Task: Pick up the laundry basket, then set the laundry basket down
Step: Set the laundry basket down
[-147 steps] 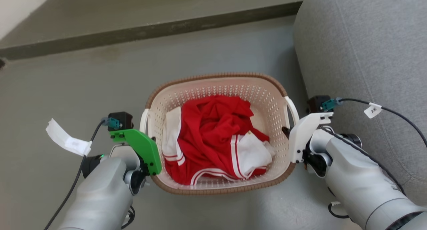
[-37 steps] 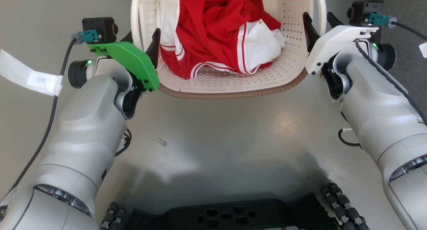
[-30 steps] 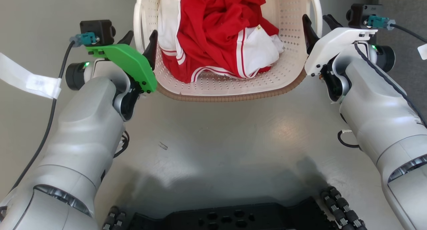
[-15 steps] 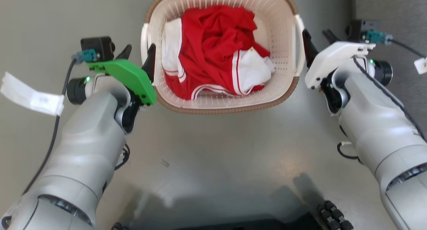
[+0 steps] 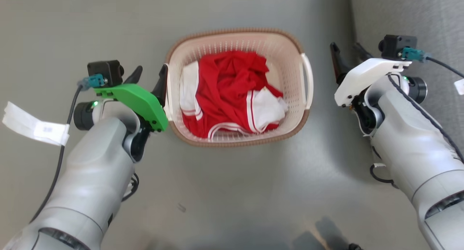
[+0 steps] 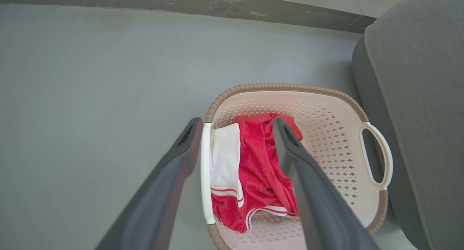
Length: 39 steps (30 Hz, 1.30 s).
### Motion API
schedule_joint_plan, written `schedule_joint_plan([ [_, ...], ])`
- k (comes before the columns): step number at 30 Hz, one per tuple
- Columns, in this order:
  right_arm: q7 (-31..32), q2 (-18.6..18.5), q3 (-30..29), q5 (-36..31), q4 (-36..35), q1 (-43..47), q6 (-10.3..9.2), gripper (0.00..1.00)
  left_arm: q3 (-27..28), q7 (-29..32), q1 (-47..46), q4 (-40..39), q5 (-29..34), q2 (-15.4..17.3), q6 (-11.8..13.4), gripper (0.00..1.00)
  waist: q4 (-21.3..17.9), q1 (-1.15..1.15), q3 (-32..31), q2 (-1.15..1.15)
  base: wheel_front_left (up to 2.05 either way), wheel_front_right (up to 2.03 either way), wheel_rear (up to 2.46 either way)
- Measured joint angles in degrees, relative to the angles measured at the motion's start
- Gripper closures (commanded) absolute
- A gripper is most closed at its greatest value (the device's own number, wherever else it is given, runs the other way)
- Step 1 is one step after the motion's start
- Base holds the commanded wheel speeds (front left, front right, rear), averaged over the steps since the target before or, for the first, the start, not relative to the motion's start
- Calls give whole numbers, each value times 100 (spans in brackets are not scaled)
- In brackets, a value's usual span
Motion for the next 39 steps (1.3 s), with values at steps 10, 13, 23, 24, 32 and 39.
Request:
schedule_joint_plan([
  [10, -1, -89, -83, -249, -681, 504, -4, 0, 504, -1, 326, -591, 136, 361, -18, 0, 9, 0, -818, 0, 0, 0, 0],
  [13, -4, -90, -141, -353, -886, 699, -7, 0, 641, -1, 532, -748, 225, 402, -18, 0, 24, 0, -1065, 0, 0, 0, 0],
  [23, -7, -166, -360, -513, -1541, 1487, -60, 0, 1111, -1, 1331, -1362, 597, 487, 13, 0, 78, 0, -1892, 0, 0, 0, 0],
  [24, -7, -171, -392, -522, -1610, 1567, -64, 0, 1123, -1, 1418, -1402, 653, 486, 18, 0, 82, 0, -1975, 0, 0, 0, 0],
  [32, -7, -232, -601, -611, -2119, 2216, -169, 0, 1416, -1, 2044, -2011, 1113, 534, 232, 0, 109, 0, -2611, 0, 0, 0, 0],
  [39, -7, -254, -726, -775, -2706, 2589, -255, 0, 1868, -1, 2460, -2683, 1341, 610, 477, 0, 130, -1, -2984, 0, 0, 0, 0],
])
